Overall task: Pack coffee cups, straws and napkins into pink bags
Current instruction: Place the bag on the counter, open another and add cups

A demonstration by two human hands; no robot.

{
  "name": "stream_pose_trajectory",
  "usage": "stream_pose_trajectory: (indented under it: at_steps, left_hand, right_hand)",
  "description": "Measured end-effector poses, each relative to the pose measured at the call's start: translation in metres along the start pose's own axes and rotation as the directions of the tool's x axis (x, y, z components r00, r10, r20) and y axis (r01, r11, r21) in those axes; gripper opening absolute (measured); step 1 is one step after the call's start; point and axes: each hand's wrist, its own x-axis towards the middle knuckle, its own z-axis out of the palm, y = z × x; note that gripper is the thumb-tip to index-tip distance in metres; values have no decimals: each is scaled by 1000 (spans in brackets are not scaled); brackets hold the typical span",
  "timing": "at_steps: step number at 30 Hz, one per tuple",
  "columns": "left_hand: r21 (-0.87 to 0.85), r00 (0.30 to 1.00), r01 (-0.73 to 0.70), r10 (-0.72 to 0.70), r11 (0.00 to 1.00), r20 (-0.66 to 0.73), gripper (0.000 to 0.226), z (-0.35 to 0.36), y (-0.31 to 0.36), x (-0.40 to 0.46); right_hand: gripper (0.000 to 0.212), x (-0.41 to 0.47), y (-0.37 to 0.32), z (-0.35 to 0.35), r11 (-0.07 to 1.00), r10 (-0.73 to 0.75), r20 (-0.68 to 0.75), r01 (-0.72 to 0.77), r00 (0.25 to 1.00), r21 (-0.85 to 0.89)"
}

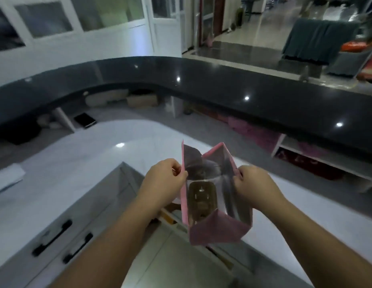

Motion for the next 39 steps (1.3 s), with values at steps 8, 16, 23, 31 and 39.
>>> stream_pose_trajectory:
  at_steps: [8, 16, 23, 31, 39]
  left_hand:
    - [-115, 946, 212, -233, 971, -224, 16, -102, -120, -37]
    - [-157, 814, 388, -417, 908, -405, 15, -184, -197, -53]
    - [-269, 600, 548, -596, 792, -534, 15, -239, -257, -57]
    - [-354, 368, 647, -683, 676, -631, 16, -280, -322, -82]
    - [-348, 317, 692, -700, 632, -640, 18, -334, -410, -109]
  right_hand:
    - [27, 7, -155, 69, 955, -290, 125, 295, 949, -26]
    - [32, 35, -301, 115, 822, -563, 246, 566, 789, 68]
    - [32, 61, -418, 160, 633, -753, 324, 765, 573, 118]
    - [28, 46, -523, 214, 522, -802, 442, 832, 403, 189]
    - [30, 8, -609, 269, 522, -790, 476, 830, 386, 194]
